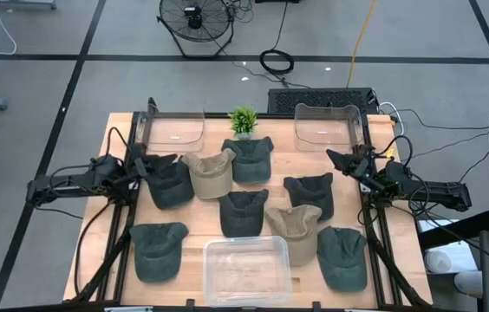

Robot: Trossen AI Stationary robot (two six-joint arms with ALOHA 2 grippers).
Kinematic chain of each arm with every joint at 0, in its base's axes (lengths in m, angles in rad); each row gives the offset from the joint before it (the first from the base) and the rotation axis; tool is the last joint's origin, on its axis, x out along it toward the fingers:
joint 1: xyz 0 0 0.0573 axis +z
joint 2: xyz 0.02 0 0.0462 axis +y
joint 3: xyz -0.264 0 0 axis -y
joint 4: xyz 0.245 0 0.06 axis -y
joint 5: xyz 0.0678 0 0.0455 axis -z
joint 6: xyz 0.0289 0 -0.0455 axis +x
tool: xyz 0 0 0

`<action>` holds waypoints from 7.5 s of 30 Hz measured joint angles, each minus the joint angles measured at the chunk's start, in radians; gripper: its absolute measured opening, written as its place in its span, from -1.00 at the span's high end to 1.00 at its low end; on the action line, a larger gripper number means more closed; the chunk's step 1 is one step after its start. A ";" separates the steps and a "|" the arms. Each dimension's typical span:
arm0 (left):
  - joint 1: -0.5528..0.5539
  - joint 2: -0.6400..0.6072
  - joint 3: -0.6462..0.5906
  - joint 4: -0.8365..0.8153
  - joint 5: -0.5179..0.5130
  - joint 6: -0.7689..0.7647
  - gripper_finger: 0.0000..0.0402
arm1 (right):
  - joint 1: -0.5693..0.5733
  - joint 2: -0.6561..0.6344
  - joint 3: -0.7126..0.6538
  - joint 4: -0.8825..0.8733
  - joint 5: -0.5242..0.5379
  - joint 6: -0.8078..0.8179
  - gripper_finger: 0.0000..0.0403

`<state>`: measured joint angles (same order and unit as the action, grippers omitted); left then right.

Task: Pick & Place hat
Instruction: Put the top light brown cap into the left transparent bin

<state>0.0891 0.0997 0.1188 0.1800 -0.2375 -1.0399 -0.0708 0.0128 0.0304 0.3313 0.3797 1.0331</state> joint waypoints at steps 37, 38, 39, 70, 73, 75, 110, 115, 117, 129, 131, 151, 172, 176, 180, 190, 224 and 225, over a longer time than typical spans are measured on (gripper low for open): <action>0.000 0.604 0.781 -0.352 0.083 0.446 0.99 | -0.002 0.594 0.634 -0.102 -0.216 -0.429 1.00; 0.000 0.619 0.799 -0.374 0.085 0.454 0.99 | -0.004 0.618 0.667 -0.130 -0.231 -0.442 1.00; 0.000 0.633 0.817 -0.393 0.085 0.464 0.99 | -0.008 0.641 0.696 -0.162 -0.250 -0.449 1.00; 0.009 0.973 1.201 -0.815 0.188 0.637 0.93 | -0.059 0.946 1.037 -0.650 -0.434 -0.633 1.00; 0.009 0.994 1.201 -0.818 0.188 0.645 0.80 | -0.077 0.953 1.036 -0.674 -0.434 -0.637 1.00; 0.009 0.999 1.201 -0.830 0.188 0.646 0.69 | -0.087 0.953 1.036 -0.683 -0.433 -0.637 1.00; 0.041 1.269 1.201 -1.121 0.211 0.750 -0.53 | -0.093 0.943 1.036 -0.745 -0.436 -0.626 1.00; 0.055 1.319 1.201 -1.149 0.212 0.750 -0.45 | -0.093 0.943 1.036 -0.745 -0.435 -0.627 1.00; 0.059 1.345 1.200 -1.174 0.213 0.750 -0.39 | -0.093 0.942 1.036 -0.745 -0.434 -0.628 1.00; 0.121 1.482 1.201 -1.146 0.235 0.806 -0.08 | -0.093 0.942 1.036 -0.770 -0.434 -0.635 1.00; 0.127 1.508 1.201 -1.156 0.237 0.827 -0.05 | -0.093 0.942 1.036 -0.781 -0.434 -0.635 1.00; 0.176 1.650 1.201 -1.198 0.237 0.943 -0.04 | -0.093 0.941 1.036 -0.800 -0.434 -0.626 1.00; 0.163 1.650 1.108 -1.150 0.234 1.033 0.43 | -0.093 0.941 1.036 -0.800 -0.434 -0.627 1.00; 0.164 1.649 1.116 -1.165 0.248 1.033 0.83 | -0.093 0.941 1.036 -0.800 -0.434 -0.627 1.00; 0.164 1.647 1.117 -1.177 0.286 1.026 0.92 | -0.093 0.941 1.036 -0.800 -0.434 -0.627 1.00; 0.108 1.513 1.163 -1.292 0.304 0.979 0.95 | -0.093 0.941 1.036 -0.800 -0.433 -0.634 1.00; 0.443 1.365 1.560 -1.744 -0.144 1.566 0.97 | -0.094 0.929 1.035 -0.695 -0.353 -0.653 1.00; 0.471 1.365 1.560 -1.739 -0.129 1.588 0.96 | -0.094 0.928 1.035 -0.695 -0.354 -0.653 1.00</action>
<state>0.5598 1.4651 1.6791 -1.5590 -0.3666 0.5480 -0.1651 0.9404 1.0657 -0.3639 0.0261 0.3801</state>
